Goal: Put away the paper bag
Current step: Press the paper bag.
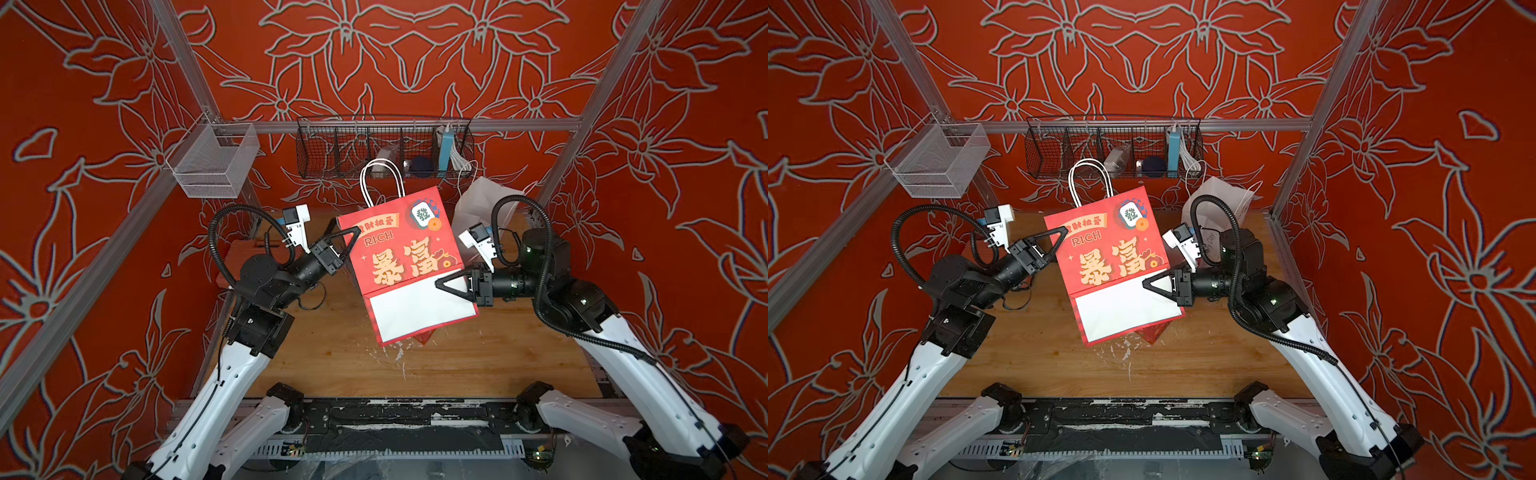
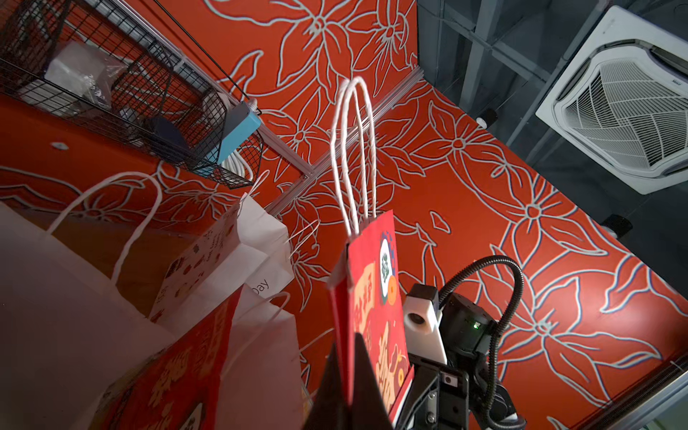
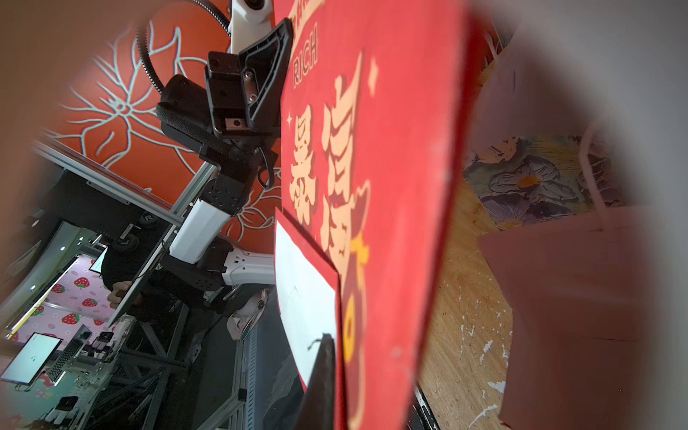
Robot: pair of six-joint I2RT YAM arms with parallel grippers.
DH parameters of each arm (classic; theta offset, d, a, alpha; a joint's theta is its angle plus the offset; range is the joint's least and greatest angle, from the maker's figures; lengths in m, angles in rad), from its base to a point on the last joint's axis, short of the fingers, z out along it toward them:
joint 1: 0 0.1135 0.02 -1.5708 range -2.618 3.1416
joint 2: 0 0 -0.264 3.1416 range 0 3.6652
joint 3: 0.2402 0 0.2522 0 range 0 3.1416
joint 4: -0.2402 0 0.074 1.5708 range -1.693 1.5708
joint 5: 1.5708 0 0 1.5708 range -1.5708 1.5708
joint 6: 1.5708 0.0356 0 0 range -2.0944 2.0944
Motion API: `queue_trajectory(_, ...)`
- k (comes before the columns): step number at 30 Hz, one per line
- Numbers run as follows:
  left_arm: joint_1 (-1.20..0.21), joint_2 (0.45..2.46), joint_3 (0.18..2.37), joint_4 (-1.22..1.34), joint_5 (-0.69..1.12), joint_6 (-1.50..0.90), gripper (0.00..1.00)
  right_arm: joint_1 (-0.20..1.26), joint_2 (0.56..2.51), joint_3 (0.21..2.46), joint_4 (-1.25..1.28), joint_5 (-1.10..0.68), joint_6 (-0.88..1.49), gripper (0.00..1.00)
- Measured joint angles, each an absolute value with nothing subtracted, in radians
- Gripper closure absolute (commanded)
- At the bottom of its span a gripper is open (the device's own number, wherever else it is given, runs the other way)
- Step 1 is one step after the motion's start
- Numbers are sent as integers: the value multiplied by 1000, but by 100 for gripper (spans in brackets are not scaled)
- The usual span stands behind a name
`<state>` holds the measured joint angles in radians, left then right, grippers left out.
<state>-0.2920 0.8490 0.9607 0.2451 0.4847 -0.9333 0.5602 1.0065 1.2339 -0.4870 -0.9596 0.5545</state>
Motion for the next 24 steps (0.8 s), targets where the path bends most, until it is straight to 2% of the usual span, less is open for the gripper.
queue_trajectory(1,-288,853,960,249,491,-940,68,562,1011,1241,-492,-958,553,100)
queue_trajectory(2,-281,856,960,260,484,-943,62,564,1015,1250,-504,-958,551,100)
queue_trajectory(3,-274,859,960,270,476,-946,61,568,1016,1254,-515,-958,547,100)
queue_trajectory(4,-267,859,960,278,465,-952,69,574,1020,1262,-530,-959,543,100)
queue_trajectory(5,-262,859,960,283,457,-958,84,582,1025,1269,-540,-959,539,100)
queue_trajectory(7,-257,856,960,294,441,-962,100,596,1037,1284,-552,-959,533,100)
queue_trajectory(10,-252,849,960,295,422,-954,100,610,1056,1298,-554,-957,532,100)
queue_trajectory(11,-251,844,960,289,416,-953,88,613,1061,1300,-553,-955,532,100)
queue_trajectory(13,-249,830,961,263,393,-937,41,622,1070,1303,-551,-947,533,100)
queue_trajectory(16,-247,795,978,171,314,-892,8,651,1086,1316,-537,-928,543,100)
queue_trajectory(18,-248,764,1021,64,229,-836,2,680,1100,1330,-522,-899,558,100)
queue_trajectory(24,-248,635,1168,-198,-100,-593,1,810,1184,1396,-447,-735,601,100)
